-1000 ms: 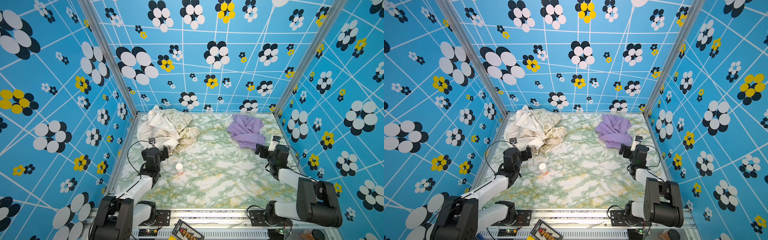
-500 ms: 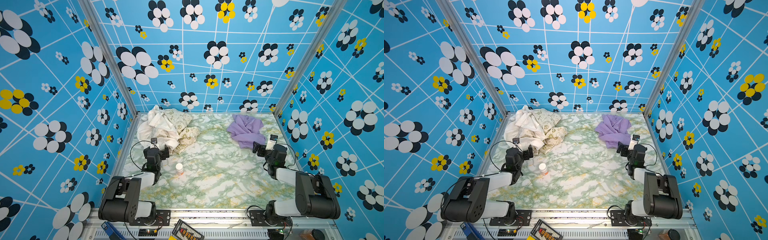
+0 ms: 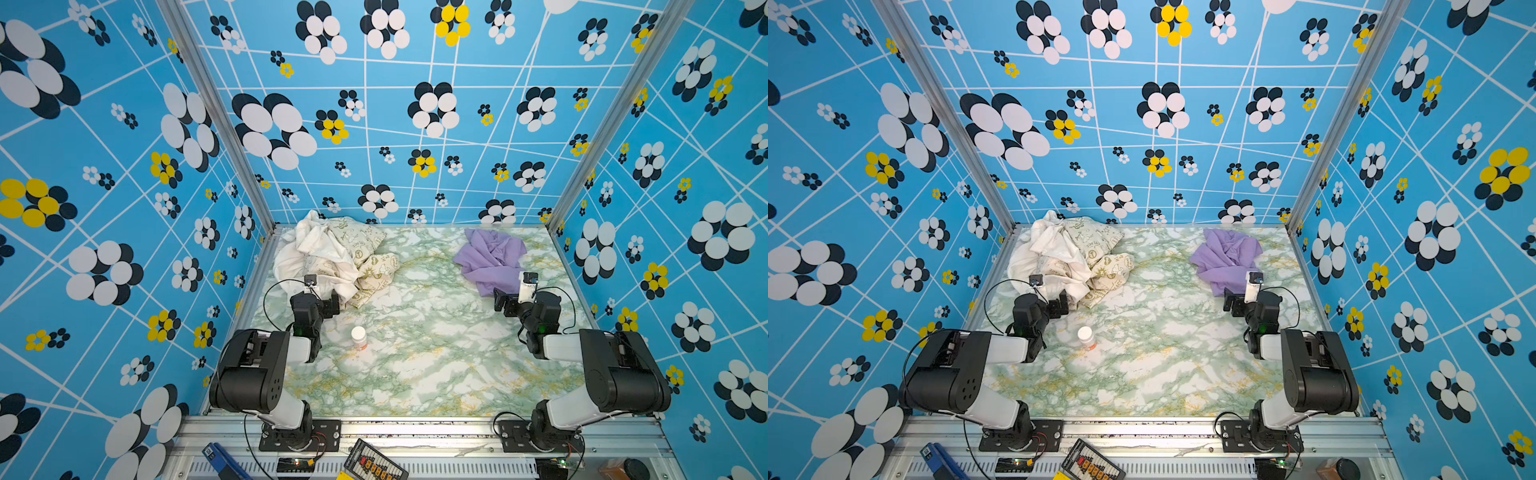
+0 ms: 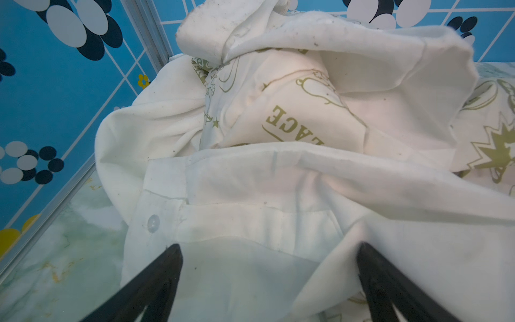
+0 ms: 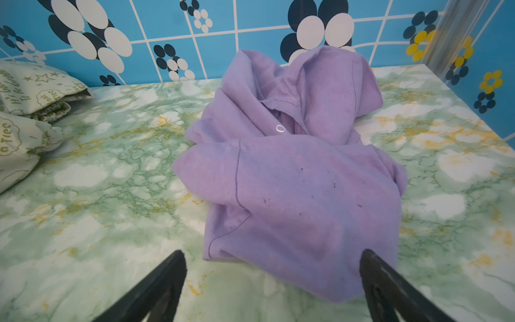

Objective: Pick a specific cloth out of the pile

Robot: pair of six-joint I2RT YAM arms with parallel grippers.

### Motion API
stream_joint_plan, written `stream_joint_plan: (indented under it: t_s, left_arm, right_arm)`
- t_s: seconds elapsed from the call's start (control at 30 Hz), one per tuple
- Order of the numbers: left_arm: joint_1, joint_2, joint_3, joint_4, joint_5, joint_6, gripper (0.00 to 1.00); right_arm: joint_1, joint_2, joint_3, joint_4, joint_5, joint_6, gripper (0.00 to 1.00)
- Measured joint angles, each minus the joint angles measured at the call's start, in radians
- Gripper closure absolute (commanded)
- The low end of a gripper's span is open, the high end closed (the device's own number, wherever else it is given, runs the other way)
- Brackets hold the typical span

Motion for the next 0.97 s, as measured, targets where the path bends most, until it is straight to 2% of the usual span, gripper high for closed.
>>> stream_joint_plan:
  t_s: [0.27, 0.97]
  left_arm:
    - [0.0, 0.0, 0.002, 0.009, 0.002, 0.0, 0.01]
    - [0.0, 0.0, 0.002, 0.009, 0.002, 0.0, 0.01]
  right_arm:
    - [0.013, 0.0, 0.0, 0.006, 0.076, 0.001, 0.01]
    - [0.018, 0.0, 0.0, 0.006, 0.105, 0.001, 0.01]
